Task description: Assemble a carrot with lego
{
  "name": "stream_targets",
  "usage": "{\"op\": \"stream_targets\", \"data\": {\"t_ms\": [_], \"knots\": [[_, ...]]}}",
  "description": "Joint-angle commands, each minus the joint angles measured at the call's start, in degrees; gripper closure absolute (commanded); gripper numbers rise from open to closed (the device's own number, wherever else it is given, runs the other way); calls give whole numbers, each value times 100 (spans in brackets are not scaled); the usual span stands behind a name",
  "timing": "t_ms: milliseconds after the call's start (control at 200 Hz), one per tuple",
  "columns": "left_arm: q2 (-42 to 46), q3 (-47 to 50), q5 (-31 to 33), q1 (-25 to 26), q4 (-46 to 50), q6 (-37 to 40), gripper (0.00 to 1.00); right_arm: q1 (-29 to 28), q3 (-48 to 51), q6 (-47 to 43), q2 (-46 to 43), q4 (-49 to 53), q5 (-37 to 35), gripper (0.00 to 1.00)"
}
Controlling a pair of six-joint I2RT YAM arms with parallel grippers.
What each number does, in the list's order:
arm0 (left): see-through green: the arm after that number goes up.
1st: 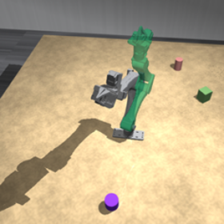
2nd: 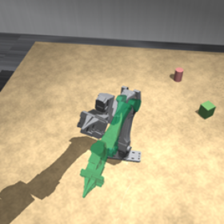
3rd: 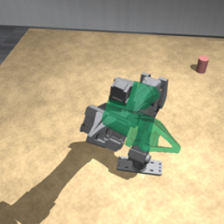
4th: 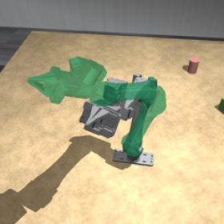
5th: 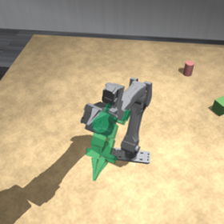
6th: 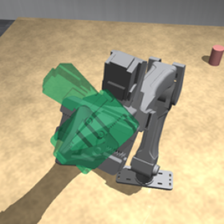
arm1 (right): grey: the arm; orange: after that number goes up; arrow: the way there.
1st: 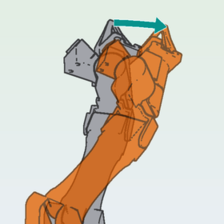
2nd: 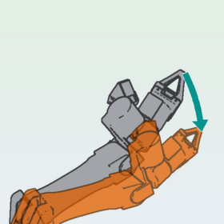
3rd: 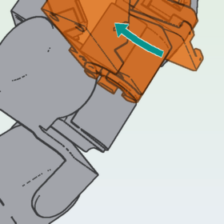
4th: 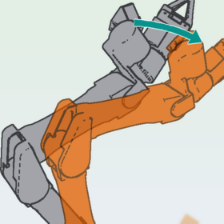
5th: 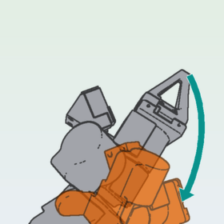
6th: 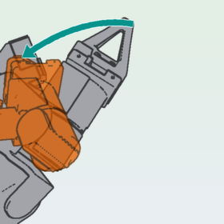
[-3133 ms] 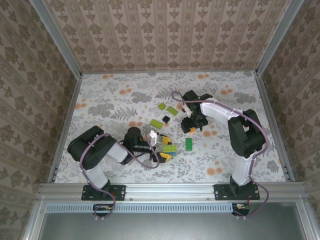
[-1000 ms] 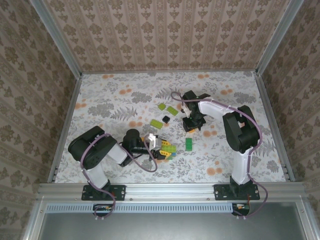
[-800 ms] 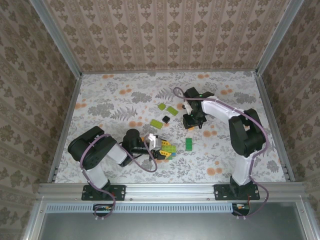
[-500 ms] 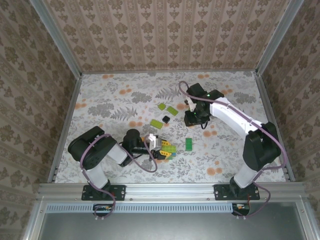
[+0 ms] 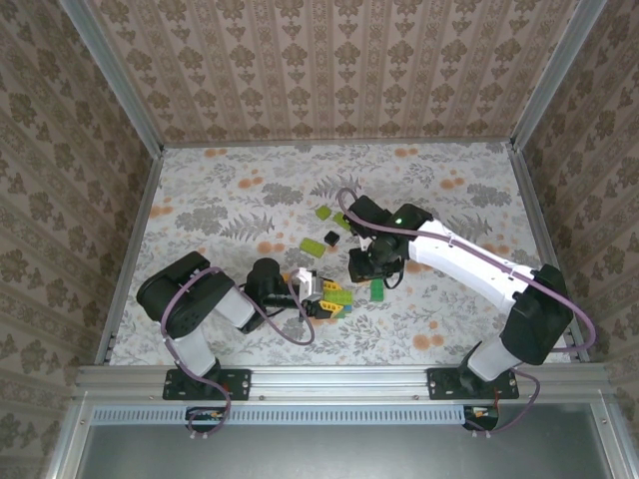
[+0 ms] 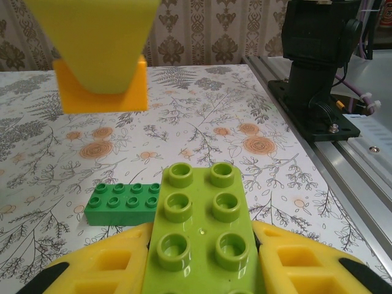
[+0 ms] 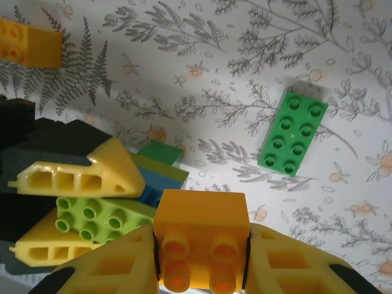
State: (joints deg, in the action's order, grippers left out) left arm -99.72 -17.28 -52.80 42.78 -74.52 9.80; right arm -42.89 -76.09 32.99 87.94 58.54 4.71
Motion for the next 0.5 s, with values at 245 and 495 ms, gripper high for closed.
{"op": "stream_targets", "data": {"t_ms": [245,495], "knots": [[-301,-39,181,81,196,225,71,-511,409,873,-282,-188,-7,73],[-285,-42,207,98,213,234,72,-599,385,946,-313,-278,-49,73]]}}
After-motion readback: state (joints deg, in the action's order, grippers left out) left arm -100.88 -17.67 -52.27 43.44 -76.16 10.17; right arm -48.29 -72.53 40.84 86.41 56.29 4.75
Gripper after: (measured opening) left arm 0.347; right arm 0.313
